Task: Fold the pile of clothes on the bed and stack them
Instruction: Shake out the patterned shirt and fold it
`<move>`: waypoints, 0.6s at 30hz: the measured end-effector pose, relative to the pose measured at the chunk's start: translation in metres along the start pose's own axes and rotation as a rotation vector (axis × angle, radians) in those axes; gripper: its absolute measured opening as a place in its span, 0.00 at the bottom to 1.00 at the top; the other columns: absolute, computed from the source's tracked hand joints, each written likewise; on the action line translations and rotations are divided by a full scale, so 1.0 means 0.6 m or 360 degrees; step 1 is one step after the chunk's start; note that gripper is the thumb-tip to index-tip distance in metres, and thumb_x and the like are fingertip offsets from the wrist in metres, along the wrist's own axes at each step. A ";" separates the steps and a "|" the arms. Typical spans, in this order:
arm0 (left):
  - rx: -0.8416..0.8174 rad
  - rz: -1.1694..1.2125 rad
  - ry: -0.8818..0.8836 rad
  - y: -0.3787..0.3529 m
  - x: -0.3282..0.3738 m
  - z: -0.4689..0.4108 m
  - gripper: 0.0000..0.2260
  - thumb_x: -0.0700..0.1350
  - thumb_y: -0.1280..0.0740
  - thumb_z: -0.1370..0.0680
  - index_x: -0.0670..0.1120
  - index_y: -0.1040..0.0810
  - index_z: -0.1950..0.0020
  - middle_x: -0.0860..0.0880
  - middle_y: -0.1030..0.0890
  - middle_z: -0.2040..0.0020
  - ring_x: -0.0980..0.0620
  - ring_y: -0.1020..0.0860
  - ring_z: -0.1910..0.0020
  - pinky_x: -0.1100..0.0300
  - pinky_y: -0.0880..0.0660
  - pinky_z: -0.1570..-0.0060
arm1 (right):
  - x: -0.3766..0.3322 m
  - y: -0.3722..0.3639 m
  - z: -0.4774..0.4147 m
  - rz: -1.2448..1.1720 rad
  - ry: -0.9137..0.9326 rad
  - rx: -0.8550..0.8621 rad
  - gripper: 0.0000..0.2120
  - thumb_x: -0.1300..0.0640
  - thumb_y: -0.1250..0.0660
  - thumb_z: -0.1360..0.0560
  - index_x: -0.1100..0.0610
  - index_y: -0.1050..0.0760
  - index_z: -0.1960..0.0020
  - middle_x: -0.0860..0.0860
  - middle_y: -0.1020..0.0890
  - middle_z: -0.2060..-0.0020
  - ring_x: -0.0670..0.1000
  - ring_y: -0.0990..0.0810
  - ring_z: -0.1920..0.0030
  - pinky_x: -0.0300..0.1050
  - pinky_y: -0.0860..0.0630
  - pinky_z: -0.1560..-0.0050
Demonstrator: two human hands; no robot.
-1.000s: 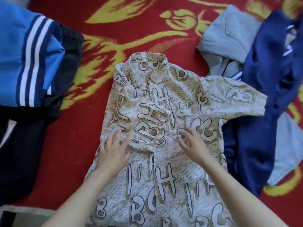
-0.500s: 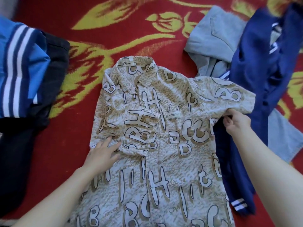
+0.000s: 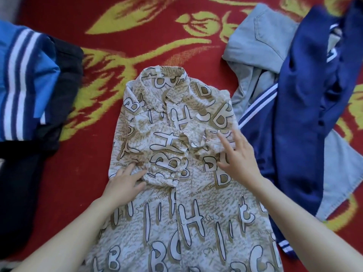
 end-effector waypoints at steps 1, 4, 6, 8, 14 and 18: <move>0.0012 0.0023 0.0002 0.002 -0.001 -0.001 0.22 0.57 0.47 0.19 0.60 0.44 0.25 0.50 0.53 0.22 0.46 0.51 0.25 0.50 0.42 0.30 | 0.022 -0.014 0.006 -0.0002 -0.0203 -0.0140 0.42 0.53 0.25 0.35 0.53 0.42 0.26 0.63 0.40 0.29 0.65 0.36 0.32 0.62 0.29 0.40; 0.0036 0.0059 0.0008 0.003 0.000 -0.002 0.22 0.57 0.46 0.20 0.60 0.42 0.26 0.49 0.51 0.23 0.45 0.49 0.25 0.49 0.41 0.31 | 0.058 -0.020 0.020 0.0052 -0.0550 -0.0222 0.32 0.61 0.33 0.29 0.54 0.39 0.27 0.60 0.34 0.33 0.63 0.31 0.40 0.53 0.30 0.50; 0.0053 0.0076 0.0011 0.005 0.003 -0.001 0.22 0.57 0.46 0.20 0.59 0.43 0.26 0.49 0.51 0.23 0.45 0.49 0.25 0.49 0.41 0.30 | 0.077 0.011 0.022 -0.0102 -0.0679 0.0035 0.20 0.66 0.36 0.29 0.58 0.27 0.37 0.59 0.27 0.47 0.61 0.28 0.51 0.48 0.33 0.61; 0.0092 0.0119 0.0009 0.012 0.006 -0.001 0.22 0.56 0.46 0.19 0.58 0.43 0.25 0.48 0.49 0.23 0.45 0.47 0.25 0.49 0.41 0.31 | 0.102 0.031 0.026 -0.0209 -0.0787 0.0193 0.11 0.67 0.38 0.29 0.63 0.25 0.47 0.60 0.27 0.54 0.62 0.27 0.57 0.47 0.36 0.65; 0.0189 0.0248 0.0021 0.029 0.008 -0.006 0.22 0.53 0.44 0.20 0.54 0.40 0.26 0.48 0.37 0.29 0.46 0.36 0.33 0.49 0.31 0.38 | 0.131 0.040 0.046 -0.0042 -0.0560 0.0265 0.12 0.73 0.29 0.40 0.66 0.28 0.60 0.64 0.26 0.56 0.65 0.27 0.56 0.49 0.34 0.67; 0.0165 0.0228 0.0023 0.026 0.006 -0.014 0.22 0.53 0.44 0.20 0.53 0.40 0.26 0.48 0.36 0.30 0.46 0.35 0.34 0.49 0.30 0.39 | 0.103 0.015 0.044 0.0175 -0.0117 0.0117 0.36 0.65 0.21 0.47 0.60 0.30 0.41 0.68 0.26 0.42 0.70 0.26 0.44 0.61 0.25 0.53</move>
Point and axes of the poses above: each hand's wrist, its own z-axis away from the middle knuckle, its own y-axis out of the back of the hand, x = y × z, the point moved 10 cm from there along -z, towards the middle knuckle
